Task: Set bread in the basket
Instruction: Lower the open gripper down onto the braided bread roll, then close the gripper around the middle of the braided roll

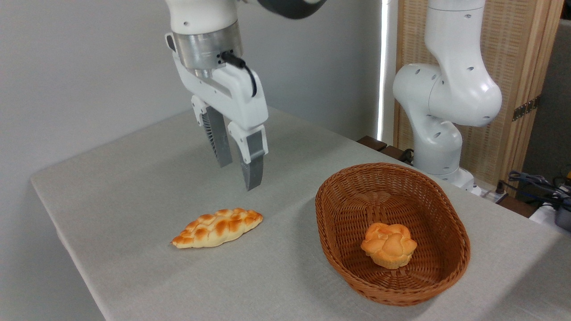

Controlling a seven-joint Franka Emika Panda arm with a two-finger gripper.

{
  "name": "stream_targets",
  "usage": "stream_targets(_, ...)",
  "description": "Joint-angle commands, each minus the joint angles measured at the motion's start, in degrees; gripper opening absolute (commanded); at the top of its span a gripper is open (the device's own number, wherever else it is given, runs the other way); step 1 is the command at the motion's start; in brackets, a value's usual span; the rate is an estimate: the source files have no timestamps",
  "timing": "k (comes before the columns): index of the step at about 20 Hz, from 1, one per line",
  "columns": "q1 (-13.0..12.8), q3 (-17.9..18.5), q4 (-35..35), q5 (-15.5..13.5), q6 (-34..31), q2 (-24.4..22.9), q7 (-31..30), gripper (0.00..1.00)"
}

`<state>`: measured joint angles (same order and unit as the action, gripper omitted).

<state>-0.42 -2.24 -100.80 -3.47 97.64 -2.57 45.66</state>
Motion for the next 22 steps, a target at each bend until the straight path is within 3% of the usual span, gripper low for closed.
stream_targets(1, -0.4, -0.4, -5.2, -1.1, 6.0, -0.4, -0.1, 1.00)
stream_targets(7, -0.4, -3.6, -10.2, -1.1, 10.9, 0.0, -0.1, 1.00)
stream_targets(14, -0.5, -7.3, -17.1, -1.2, 22.7, 1.2, -0.1, 1.00)
stream_targets(22, -0.9, -8.1, -18.6, -1.4, 25.2, 2.5, -0.3, 1.00)
